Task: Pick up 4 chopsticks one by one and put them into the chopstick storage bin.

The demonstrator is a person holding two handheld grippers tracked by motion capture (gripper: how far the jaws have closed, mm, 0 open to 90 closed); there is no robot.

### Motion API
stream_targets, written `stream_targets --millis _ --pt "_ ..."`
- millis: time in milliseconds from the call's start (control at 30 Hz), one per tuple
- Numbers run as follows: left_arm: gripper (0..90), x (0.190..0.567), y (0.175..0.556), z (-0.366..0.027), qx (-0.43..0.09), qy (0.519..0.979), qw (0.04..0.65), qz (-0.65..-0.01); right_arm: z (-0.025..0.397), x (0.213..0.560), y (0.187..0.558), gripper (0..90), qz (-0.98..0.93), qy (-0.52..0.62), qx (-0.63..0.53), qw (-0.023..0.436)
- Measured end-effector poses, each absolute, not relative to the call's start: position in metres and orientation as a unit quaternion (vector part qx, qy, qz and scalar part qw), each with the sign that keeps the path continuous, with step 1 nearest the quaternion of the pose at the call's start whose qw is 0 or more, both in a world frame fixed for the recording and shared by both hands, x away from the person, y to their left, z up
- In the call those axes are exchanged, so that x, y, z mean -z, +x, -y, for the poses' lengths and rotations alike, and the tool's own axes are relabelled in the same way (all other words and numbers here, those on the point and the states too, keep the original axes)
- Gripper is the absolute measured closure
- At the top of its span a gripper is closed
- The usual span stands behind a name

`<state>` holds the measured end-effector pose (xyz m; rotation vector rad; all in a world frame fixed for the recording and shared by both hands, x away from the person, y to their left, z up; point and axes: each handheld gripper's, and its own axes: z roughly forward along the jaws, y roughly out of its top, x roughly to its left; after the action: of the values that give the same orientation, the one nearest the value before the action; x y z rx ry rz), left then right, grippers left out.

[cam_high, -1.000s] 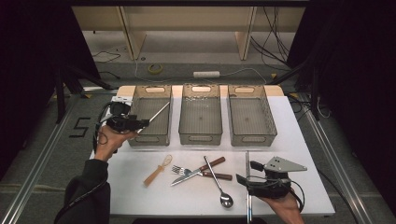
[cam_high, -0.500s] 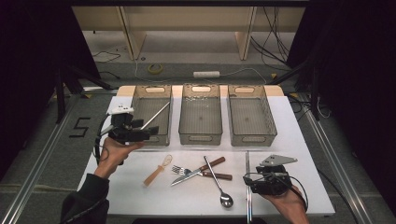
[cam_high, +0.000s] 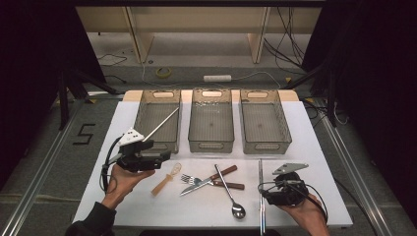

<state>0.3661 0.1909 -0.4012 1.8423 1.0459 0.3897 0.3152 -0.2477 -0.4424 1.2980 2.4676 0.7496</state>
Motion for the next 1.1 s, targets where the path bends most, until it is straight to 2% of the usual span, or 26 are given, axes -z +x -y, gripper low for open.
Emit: stream_targets --millis 533,667,1100 --pt "17.6 0.413 0.332 -0.191 -0.176 0.745 0.491 -0.416 0.244 0.441 0.324 45.4 -0.863 0.447 -0.208 0.109" --pt "17.5 0.417 0.324 -0.189 -0.174 0.742 0.497 -0.415 0.242 0.441 0.327 48.1 -0.869 0.447 -0.192 0.089" --pt "16.9 0.419 0.314 -0.176 -0.192 0.764 0.480 -0.387 0.233 0.450 0.334 53.1 -0.874 0.452 -0.167 0.064"
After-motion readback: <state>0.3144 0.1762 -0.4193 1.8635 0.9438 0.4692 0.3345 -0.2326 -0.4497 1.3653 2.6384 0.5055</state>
